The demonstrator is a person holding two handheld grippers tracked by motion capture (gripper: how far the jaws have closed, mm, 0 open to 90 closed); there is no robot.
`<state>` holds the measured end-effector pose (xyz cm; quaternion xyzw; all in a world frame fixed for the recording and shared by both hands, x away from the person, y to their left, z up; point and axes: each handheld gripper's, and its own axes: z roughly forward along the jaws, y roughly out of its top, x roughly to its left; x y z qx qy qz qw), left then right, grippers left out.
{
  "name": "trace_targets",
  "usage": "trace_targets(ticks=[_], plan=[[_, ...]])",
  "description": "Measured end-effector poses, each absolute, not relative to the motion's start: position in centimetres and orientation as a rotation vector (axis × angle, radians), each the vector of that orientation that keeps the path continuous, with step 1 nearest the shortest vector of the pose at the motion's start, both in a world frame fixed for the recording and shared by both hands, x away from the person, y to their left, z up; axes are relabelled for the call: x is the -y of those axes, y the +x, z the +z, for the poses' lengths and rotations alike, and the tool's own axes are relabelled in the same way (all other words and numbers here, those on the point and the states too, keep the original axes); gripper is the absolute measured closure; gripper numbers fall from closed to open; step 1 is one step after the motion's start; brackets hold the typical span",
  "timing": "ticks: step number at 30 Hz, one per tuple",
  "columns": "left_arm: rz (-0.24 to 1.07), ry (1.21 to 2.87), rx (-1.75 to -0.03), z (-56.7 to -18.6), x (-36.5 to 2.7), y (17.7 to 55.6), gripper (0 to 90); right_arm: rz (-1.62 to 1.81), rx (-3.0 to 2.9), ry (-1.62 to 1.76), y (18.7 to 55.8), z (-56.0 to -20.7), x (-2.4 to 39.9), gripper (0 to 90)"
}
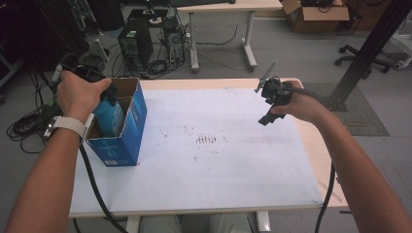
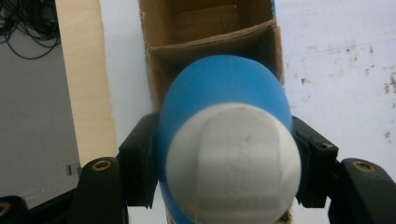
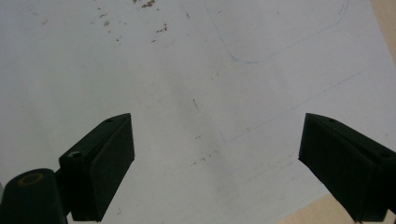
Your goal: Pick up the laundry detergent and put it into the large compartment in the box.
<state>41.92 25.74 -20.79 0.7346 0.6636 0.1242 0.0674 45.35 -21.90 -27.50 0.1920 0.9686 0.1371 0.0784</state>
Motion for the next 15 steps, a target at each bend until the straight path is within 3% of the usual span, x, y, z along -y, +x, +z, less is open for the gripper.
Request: trace_targets(ticks=[15], plan=[[0.353, 2.212, -2.014, -24.3, -26.1, 41.9, 37.6, 0.414, -2.904, 0.579, 45.3, -27.8, 22.1, 10.4]])
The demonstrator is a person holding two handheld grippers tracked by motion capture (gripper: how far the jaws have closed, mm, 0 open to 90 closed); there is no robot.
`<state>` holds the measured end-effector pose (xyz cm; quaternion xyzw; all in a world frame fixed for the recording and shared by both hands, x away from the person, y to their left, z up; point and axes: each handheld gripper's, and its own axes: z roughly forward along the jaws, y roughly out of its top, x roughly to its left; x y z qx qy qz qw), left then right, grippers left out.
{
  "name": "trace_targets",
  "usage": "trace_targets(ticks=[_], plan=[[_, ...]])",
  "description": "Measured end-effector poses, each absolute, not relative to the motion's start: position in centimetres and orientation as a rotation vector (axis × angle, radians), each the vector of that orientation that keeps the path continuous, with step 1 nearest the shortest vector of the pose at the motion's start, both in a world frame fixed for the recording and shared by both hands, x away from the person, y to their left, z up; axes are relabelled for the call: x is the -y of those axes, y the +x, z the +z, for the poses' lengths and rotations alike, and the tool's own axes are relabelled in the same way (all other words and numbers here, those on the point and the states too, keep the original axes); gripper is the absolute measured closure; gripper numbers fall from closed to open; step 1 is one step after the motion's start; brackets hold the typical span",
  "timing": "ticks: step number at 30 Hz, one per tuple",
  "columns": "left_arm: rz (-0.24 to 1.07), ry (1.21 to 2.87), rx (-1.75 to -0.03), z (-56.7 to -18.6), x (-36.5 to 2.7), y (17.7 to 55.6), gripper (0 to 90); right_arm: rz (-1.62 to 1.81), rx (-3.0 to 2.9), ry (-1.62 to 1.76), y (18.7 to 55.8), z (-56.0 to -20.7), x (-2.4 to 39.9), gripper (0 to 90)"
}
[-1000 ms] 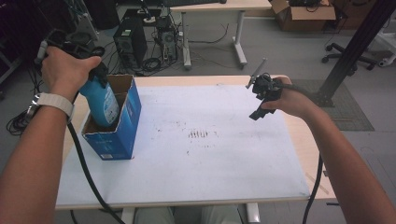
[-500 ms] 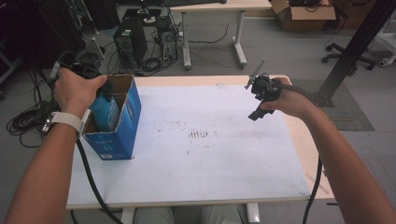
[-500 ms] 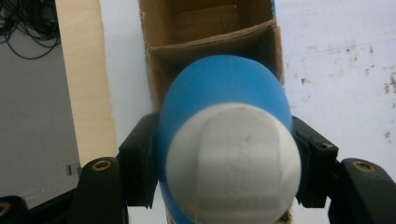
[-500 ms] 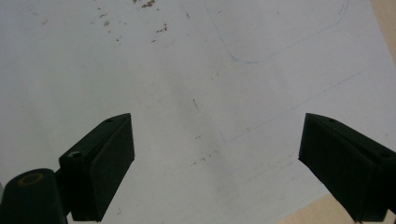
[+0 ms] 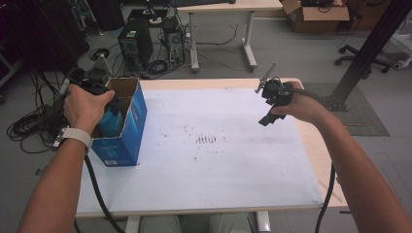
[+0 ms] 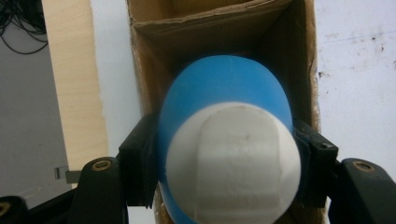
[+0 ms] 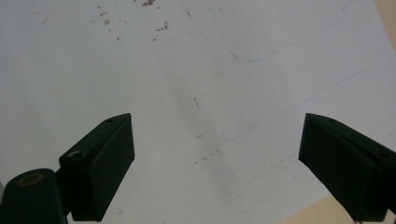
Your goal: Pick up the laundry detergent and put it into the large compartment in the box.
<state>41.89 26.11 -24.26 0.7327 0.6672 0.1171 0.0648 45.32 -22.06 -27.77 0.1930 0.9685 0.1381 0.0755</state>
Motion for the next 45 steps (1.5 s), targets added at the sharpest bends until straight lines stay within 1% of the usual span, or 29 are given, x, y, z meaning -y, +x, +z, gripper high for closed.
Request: trace_targets(ticks=[21, 38, 43, 45], plan=[[0.318, 2.246, -2.025, -27.3, -25.9, 42.1, 37.5, 0.42, -2.911, 0.586, 45.4, -28.1, 22.1, 10.4], [0.32, 2.239, -2.019, -27.5, -26.0, 42.3, 36.9, 0.432, -2.918, 0.584, 45.3, -28.1, 22.1, 10.5], [0.306, 2.236, -2.013, -27.3, -26.1, 42.3, 32.8, 0.435, -2.92, 0.583, 45.2, -28.1, 22.0, 10.6], [0.31, 2.241, -2.01, -27.2, -26.1, 42.2, 32.5, 0.436, -2.922, 0.578, 45.2, -28.1, 22.0, 10.6]])
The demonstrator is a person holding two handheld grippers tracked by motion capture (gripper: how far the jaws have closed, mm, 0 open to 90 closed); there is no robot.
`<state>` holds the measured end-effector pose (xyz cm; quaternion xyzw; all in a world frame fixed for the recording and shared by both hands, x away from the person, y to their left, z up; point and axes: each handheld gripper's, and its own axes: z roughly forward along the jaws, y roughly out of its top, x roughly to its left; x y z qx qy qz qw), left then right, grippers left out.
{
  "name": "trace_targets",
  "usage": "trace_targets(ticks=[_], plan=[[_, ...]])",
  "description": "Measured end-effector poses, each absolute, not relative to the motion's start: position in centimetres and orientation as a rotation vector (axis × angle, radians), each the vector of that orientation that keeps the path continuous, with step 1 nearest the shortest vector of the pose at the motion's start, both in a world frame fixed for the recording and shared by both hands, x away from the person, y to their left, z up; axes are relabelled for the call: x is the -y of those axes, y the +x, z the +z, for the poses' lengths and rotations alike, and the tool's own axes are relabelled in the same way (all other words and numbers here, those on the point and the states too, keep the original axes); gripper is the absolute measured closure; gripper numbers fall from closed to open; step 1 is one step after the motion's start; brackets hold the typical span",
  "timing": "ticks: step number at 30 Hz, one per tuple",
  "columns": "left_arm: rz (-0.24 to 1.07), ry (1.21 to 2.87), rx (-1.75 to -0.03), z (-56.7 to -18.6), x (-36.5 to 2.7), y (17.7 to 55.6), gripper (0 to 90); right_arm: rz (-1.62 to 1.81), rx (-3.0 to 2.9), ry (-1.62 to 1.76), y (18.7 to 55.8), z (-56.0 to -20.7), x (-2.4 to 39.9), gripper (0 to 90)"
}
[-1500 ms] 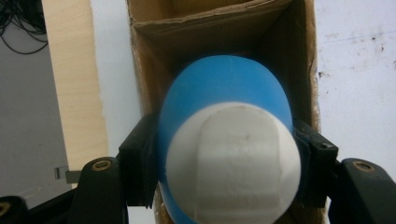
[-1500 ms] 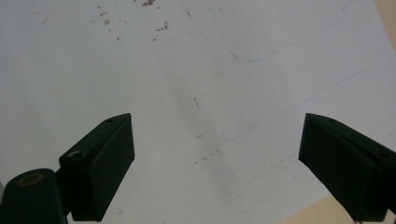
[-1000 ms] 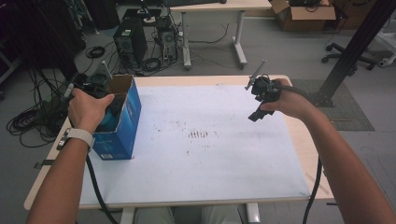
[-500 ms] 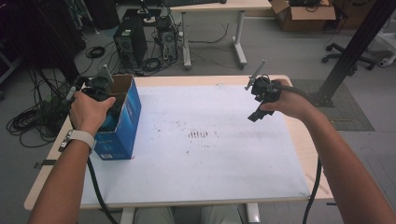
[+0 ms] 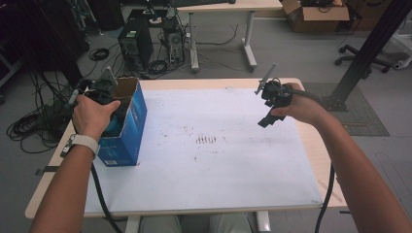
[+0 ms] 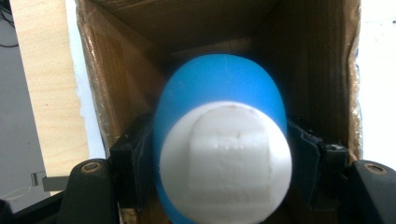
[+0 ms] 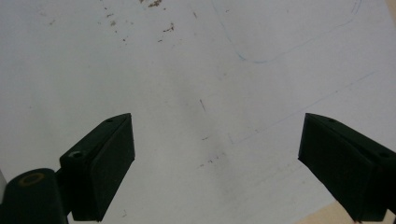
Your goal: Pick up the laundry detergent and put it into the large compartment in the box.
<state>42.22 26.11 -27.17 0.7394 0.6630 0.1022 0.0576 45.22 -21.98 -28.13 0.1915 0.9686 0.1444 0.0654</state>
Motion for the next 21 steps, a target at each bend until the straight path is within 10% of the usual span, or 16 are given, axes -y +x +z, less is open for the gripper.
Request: trace_targets(ticks=[21], plan=[[0.451, 2.181, -1.965, -22.5, -26.0, 41.4, 27.3, 0.444, -2.913, 0.581, 44.6, -27.5, 22.4, 10.7]])
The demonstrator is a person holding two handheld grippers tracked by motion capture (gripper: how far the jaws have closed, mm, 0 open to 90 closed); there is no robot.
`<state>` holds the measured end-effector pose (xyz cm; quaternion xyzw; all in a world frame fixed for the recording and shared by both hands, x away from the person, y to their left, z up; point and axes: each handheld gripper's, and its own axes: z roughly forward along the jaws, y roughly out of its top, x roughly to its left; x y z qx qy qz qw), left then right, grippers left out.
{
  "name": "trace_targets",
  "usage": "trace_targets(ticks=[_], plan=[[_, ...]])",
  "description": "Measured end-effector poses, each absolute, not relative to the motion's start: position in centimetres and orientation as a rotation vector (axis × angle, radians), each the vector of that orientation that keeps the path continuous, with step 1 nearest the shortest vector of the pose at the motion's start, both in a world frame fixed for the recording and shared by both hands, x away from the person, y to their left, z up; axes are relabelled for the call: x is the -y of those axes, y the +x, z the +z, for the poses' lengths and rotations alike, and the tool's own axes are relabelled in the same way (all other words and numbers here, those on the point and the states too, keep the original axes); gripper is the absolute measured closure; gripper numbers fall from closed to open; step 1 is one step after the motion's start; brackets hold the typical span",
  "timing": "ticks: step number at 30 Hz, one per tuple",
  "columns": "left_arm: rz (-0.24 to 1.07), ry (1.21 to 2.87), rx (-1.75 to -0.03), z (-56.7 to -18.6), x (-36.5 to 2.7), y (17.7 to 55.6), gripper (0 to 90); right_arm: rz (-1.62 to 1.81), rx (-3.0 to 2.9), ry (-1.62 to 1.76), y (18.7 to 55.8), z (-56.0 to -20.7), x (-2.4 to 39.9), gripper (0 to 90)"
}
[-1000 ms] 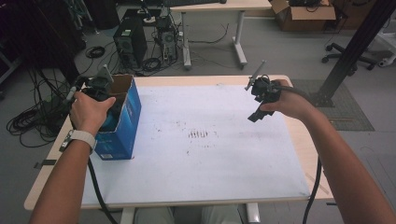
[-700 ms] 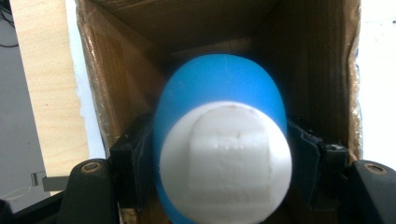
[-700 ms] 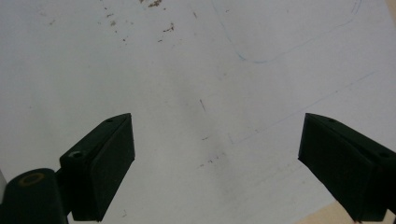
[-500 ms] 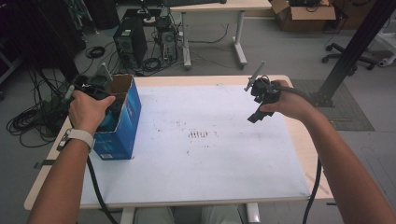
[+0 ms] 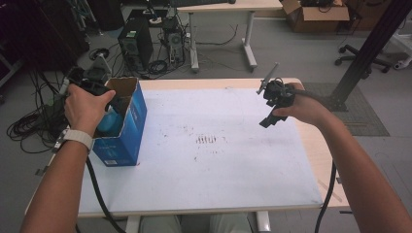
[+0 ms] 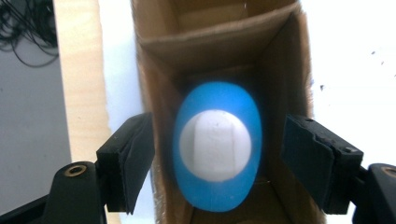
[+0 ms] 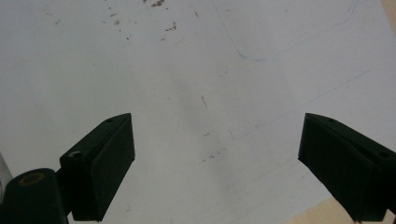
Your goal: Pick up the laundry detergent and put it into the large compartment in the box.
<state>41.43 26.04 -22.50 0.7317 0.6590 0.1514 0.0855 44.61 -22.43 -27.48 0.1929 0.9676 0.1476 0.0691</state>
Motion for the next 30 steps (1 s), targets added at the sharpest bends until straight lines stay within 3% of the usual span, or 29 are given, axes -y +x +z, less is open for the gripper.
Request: trace_targets(ticks=[7, 17, 22, 30], plan=[[0.431, 2.165, -1.864, -19.4, -25.2, 40.4, 27.3, 0.448, -2.909, 0.583, 44.4, -27.3, 22.5, 10.7], [0.45, 2.297, -1.596, -14.8, -21.4, 37.8, 26.7, 0.447, -2.903, 0.577, 44.1, -26.9, 22.3, 10.7], [0.412, 2.368, -1.443, -14.0, -19.2, 36.6, 28.0, 0.443, -2.903, 0.574, 43.8, -26.8, 22.3, 10.7], [0.339, 2.489, -1.241, -14.2, -15.9, 34.9, 19.8, 0.447, -2.899, 0.569, 43.5, -26.5, 22.2, 10.6]])
